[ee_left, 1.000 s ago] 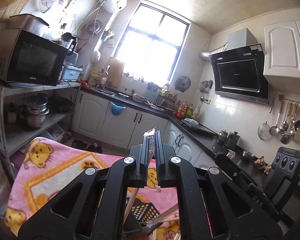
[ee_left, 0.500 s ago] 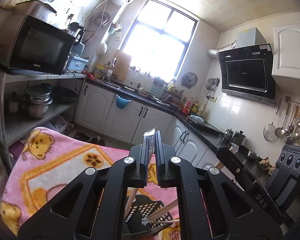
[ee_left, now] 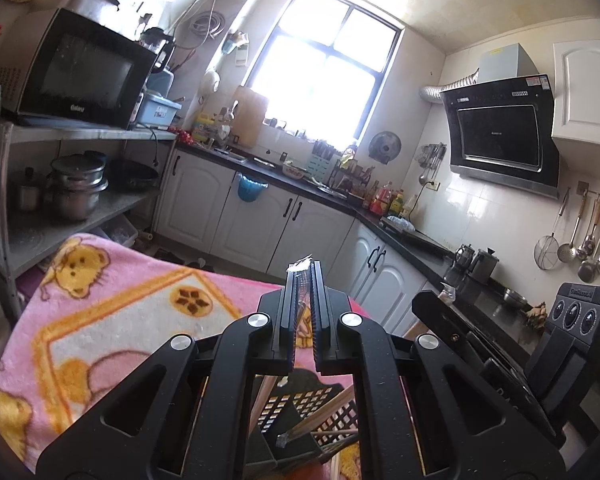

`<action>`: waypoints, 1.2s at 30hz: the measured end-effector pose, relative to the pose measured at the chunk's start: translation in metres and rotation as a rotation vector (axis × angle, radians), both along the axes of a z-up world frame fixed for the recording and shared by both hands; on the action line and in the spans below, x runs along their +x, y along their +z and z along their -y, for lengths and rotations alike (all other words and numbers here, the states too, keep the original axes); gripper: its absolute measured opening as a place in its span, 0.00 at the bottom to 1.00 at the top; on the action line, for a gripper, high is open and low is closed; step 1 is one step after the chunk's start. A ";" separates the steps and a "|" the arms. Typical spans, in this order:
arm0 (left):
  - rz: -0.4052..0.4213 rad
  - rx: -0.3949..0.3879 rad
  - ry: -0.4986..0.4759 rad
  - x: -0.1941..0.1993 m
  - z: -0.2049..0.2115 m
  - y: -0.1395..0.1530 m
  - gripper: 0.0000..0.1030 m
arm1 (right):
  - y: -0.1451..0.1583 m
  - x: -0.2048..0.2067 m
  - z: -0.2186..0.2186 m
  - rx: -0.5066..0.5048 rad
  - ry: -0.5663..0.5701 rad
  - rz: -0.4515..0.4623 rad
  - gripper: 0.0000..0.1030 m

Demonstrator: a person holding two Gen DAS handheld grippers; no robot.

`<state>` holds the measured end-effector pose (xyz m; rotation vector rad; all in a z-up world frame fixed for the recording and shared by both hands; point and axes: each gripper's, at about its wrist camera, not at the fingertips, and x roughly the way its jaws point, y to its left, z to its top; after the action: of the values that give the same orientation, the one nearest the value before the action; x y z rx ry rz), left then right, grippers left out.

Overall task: Organize utensils
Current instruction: 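Lift the chopsticks with the right gripper and carry above the basket, then lower the chopsticks into the basket and open the right gripper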

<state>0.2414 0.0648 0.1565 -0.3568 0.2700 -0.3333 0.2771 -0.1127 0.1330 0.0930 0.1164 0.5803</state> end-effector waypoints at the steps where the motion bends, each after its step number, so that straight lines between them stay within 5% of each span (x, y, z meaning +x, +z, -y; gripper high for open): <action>1: -0.008 -0.003 0.000 0.001 0.000 -0.004 0.03 | -0.002 0.000 -0.001 -0.003 -0.004 -0.002 0.06; 27: -0.059 -0.023 -0.011 -0.005 0.002 -0.048 0.03 | -0.037 -0.001 0.003 -0.002 -0.046 -0.060 0.06; 36: -0.078 -0.036 -0.009 -0.010 -0.001 -0.053 0.03 | -0.039 -0.011 0.010 -0.016 -0.052 -0.081 0.17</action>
<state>0.2313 0.0657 0.1032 -0.4046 0.3423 -0.3340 0.2664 -0.1227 0.0941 0.1037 0.1970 0.5240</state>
